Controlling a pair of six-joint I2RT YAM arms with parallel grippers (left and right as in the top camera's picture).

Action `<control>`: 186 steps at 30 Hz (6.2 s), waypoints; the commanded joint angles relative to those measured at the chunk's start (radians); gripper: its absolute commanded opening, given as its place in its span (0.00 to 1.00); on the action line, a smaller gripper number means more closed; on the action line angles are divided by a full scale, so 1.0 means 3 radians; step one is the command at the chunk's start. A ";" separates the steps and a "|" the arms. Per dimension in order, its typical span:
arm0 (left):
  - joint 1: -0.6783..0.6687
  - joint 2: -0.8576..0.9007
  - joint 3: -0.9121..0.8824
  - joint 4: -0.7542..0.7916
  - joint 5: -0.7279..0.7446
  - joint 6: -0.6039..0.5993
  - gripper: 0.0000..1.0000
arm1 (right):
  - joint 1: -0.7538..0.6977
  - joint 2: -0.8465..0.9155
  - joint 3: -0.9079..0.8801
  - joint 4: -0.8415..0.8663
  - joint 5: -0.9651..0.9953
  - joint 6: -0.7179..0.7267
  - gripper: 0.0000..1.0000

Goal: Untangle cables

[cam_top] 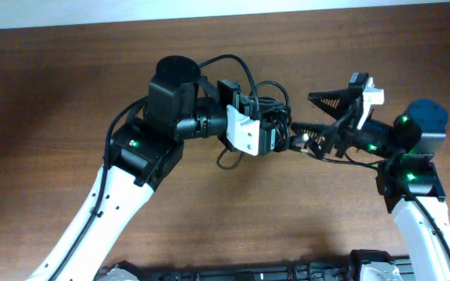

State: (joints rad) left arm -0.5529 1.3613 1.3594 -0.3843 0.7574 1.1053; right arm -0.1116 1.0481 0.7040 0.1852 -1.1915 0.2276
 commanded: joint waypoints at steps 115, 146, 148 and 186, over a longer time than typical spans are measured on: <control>0.0061 -0.0408 0.0010 -0.0106 -0.2033 -0.4108 0.00 | -0.0006 -0.0294 0.0036 -0.0085 0.0111 0.0509 0.99; -0.0666 0.0062 0.0009 0.0114 -0.1989 -0.5425 0.08 | -0.0001 -0.0287 0.0036 0.0371 -0.0440 0.0590 0.04; -0.0666 0.0062 0.0009 0.0104 -0.1989 -0.5423 0.11 | -0.0001 -0.0287 0.0036 0.0371 -0.0441 0.0590 0.04; -0.0664 0.0058 0.0010 0.0179 -0.2069 -0.2544 0.00 | -0.0008 -0.0266 0.0036 0.0632 -0.0832 0.0590 0.05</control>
State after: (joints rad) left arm -0.7460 1.3823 1.3521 -0.3470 0.1864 0.3485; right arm -0.1139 0.9688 0.7136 0.3721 -1.4216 0.4118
